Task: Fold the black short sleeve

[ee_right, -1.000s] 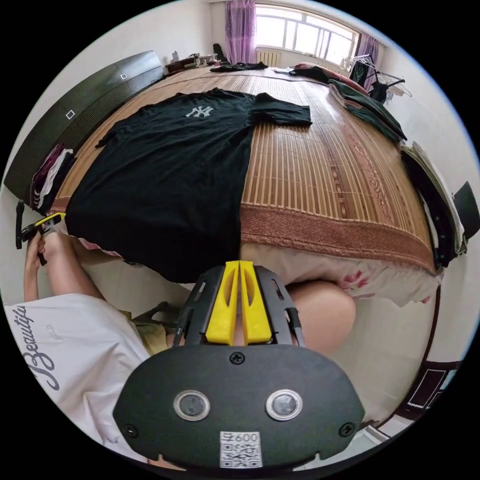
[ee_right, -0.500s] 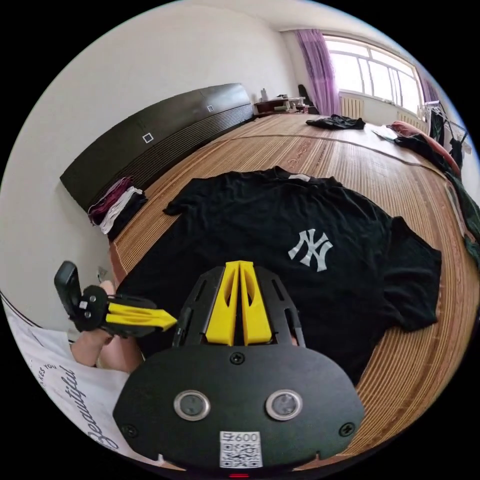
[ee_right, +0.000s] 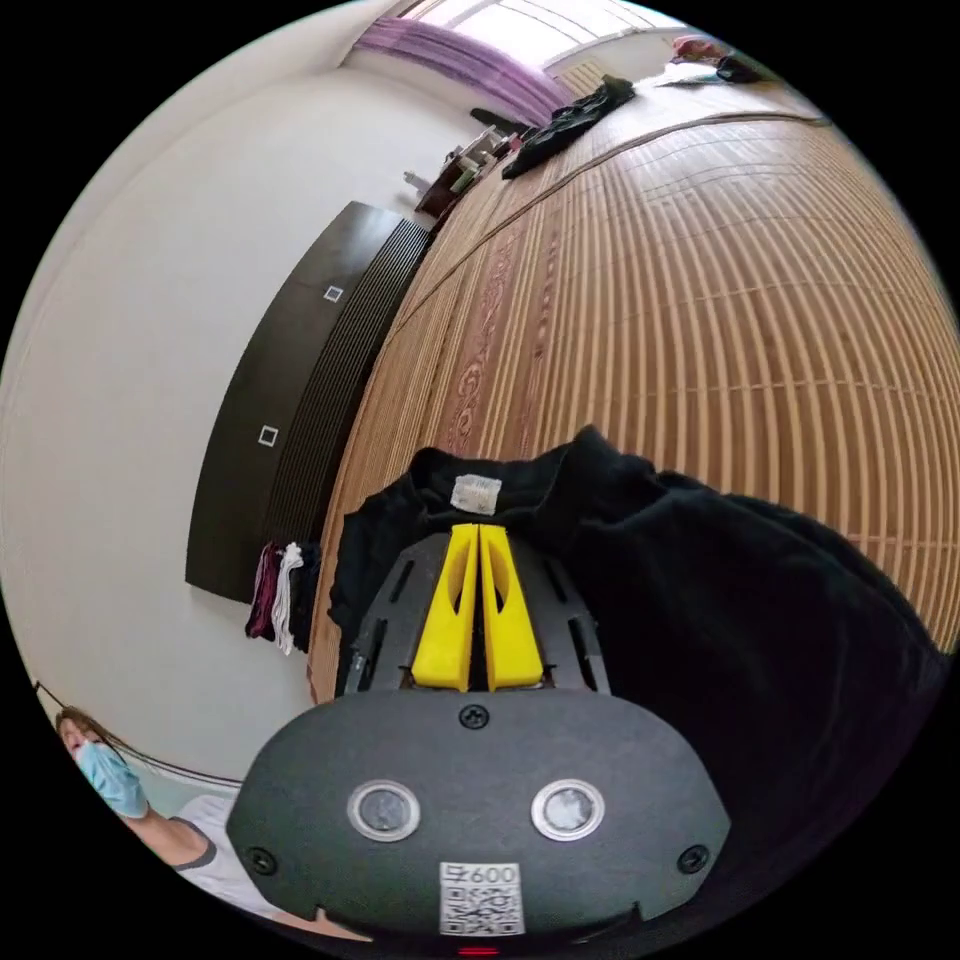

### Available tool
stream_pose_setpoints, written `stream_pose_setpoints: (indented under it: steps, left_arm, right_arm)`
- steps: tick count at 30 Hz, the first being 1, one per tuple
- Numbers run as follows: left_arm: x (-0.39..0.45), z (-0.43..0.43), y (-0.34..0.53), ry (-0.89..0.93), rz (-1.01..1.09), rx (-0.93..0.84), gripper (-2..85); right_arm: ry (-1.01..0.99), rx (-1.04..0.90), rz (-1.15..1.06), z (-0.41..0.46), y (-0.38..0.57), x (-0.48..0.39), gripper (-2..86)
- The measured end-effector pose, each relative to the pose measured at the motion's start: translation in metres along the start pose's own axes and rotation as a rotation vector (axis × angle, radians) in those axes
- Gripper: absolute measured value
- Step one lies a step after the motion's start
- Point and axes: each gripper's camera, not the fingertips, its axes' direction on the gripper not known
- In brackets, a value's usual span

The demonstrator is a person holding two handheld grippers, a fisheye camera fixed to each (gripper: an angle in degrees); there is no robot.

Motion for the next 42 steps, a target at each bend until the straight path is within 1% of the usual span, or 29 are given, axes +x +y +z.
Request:
stream_pose_setpoints:
  steps: [3,5,6,9,12,15,17,19,22,23,24,25,26,28,29,30,31,32,33,34,35,36,37,38,40,42]
  left_arm:
    - [-0.02,0.007,0.011,0.01,-0.006,0.005,0.1]
    - [-0.034,0.013,0.02,0.014,-0.008,0.007,0.1]
    - [-0.038,0.015,0.022,0.015,-0.009,0.007,0.1]
    - [-0.054,0.026,0.034,0.015,-0.008,0.008,0.2]
    - [-0.066,0.039,0.045,0.001,-0.001,0.009,0.2]
    - [-0.073,0.054,0.056,-0.029,0.014,0.003,0.2]
    - [-0.078,0.068,0.066,-0.059,0.031,0.003,0.2]
    - [-0.079,0.078,0.073,-0.089,0.045,-0.002,0.2]
    - [-0.079,0.096,0.085,-0.138,0.068,-0.007,0.2]
    - [-0.08,0.101,0.088,-0.159,0.063,-0.021,0.2]
    - [-0.081,0.103,0.088,-0.175,0.044,-0.032,0.2]
    - [-0.081,0.104,0.087,-0.202,-0.004,-0.034,0.2]
    - [-0.077,0.104,0.084,-0.19,-0.01,-0.003,0.2]
    - [-0.064,0.109,0.073,-0.12,0.053,0.048,0.2]
    - [-0.052,0.118,0.062,-0.095,0.108,0.063,0.3]
    - [-0.045,0.125,0.056,-0.098,0.133,0.063,0.3]
    - [-0.034,0.143,0.044,-0.123,0.17,0.051,0.3]
    - [-0.022,0.165,0.032,-0.159,0.205,0.028,0.3]
    - [-0.017,0.178,0.026,-0.176,0.225,0.017,0.4]
    - [-0.006,0.204,0.015,-0.206,0.273,0.009,0.4]
    - [0.003,0.233,0.005,-0.234,0.33,0.009,0.5]
    - [0.006,0.248,-0.001,-0.25,0.349,0.004,0.5]
    - [0.009,0.281,-0.013,-0.287,0.378,-0.017,0.6]
    - [0.007,0.319,-0.027,-0.333,0.397,-0.071,0.7]
    - [-0.007,0.371,-0.05,-0.389,0.352,-0.15,0.8]
    - [-0.024,0.408,-0.071,-0.374,0.304,-0.185,0.8]
  right_arm:
    - [0.064,0.05,-0.049,-0.004,-0.005,-0.01,-0.9]
    - [0.143,0.105,-0.12,-0.009,0.01,-0.034,-0.9]
    - [0.151,0.129,-0.145,-0.013,0.017,-0.042,-0.9]
    - [0.076,0.222,-0.232,-0.046,0.06,-0.079,-0.9]
    - [0.015,0.273,-0.289,-0.087,0.112,-0.112,-0.9]
    - [0.092,0.279,-0.388,-0.116,0.169,-0.145,-0.9]
    - [0.153,0.245,-0.503,-0.138,0.226,-0.166,-0.9]
    - [0.136,0.212,-0.567,-0.161,0.277,-0.171,-0.9]
    - [0.055,0.149,-0.671,-0.205,0.371,-0.152,-0.9]
    - [0.059,0.132,-0.695,-0.221,0.404,-0.137,-0.9]
    - [0.074,0.129,-0.694,-0.228,0.418,-0.128,-0.9]
    - [0.115,0.127,-0.694,-0.238,0.444,-0.109,-0.9]
    - [0.153,0.126,-0.703,-0.244,0.464,-0.091,-0.9]
    - [0.16,0.156,-0.664,-0.25,0.483,-0.061,-0.9]
    - [0.098,0.194,-0.616,-0.256,0.49,-0.042,-0.9]
    - [0.047,0.206,-0.594,-0.261,0.49,-0.034,-0.9]
    - [-0.052,0.235,-0.558,-0.272,0.488,-0.025,-0.9]
    - [-0.088,0.276,-0.541,-0.282,0.486,-0.023,-0.9]
    - [-0.076,0.291,-0.547,-0.285,0.487,-0.025,-0.9]
    - [0.0,0.276,-0.609,-0.288,0.488,-0.036,-0.9]
    - [0.131,0.223,-0.679,-0.285,0.489,-0.053,-0.9]
    - [0.204,0.198,-0.705,-0.282,0.49,-0.061,-0.9]
    - [0.316,0.162,-0.76,-0.277,0.495,-0.074,-0.9]
    - [0.38,0.123,-0.832,-0.27,0.505,-0.085,-0.9]
    - [0.432,0.086,-0.858,-0.261,0.514,-0.095,-0.9]
    - [0.498,0.039,-0.775,-0.251,0.509,-0.096,-0.9]
